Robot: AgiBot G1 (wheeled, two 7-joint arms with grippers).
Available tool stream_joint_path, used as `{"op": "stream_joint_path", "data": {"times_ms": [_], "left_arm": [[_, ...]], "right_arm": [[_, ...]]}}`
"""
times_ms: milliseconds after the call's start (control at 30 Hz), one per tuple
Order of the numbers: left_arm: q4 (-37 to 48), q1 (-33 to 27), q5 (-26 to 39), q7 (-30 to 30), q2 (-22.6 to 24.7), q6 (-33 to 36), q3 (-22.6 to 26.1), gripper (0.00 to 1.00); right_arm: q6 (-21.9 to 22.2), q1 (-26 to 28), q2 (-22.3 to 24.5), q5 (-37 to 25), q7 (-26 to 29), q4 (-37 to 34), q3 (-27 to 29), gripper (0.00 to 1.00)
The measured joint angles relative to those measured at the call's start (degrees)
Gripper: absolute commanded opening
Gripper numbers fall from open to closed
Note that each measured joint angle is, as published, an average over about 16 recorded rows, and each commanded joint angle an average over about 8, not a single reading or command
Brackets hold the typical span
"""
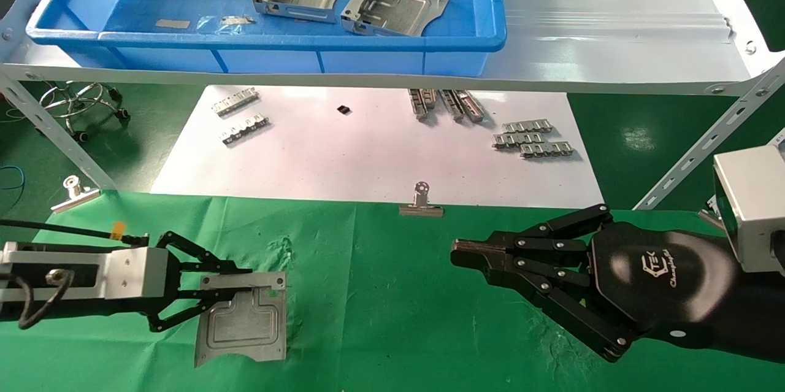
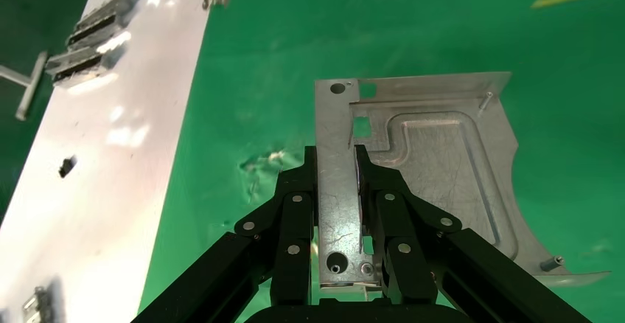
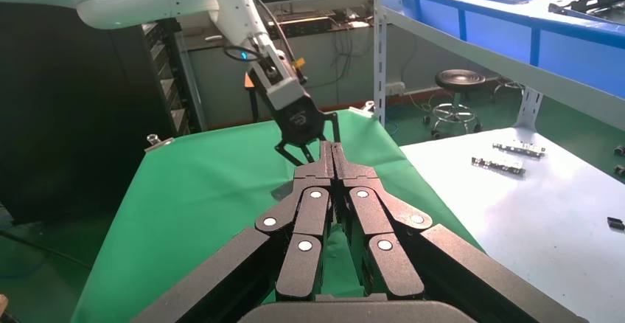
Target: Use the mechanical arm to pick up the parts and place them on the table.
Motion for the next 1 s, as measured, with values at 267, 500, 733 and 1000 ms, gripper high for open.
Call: {"op": "stream_joint_path", "data": {"times_ms": [267,500,733,1000], "left_arm": [[3.2,0.1,1.8,4.0,2.3,-1.9,0.5,0.19],[5.3,-0.1,2.4,7.1,3.8,-2.8,0.6,0.99],[6.6,-0.4,2.4,8.8,4.5,-3.2,0.4,1.00],[6.4,-1.2,-0.4,4.9,3.4,0.4,-0.3,1.00]], "right_arm": [[0.0,0.0,0.0,0.0,0.0,0.0,0.0,0.00],[0.0,0.0,0.0,0.0,0.0,0.0,0.0,0.00],[0.0,0.0,0.0,0.0,0.0,0.0,0.0,0.00],[0.0,0.0,0.0,0.0,0.0,0.0,0.0,0.00]]}}
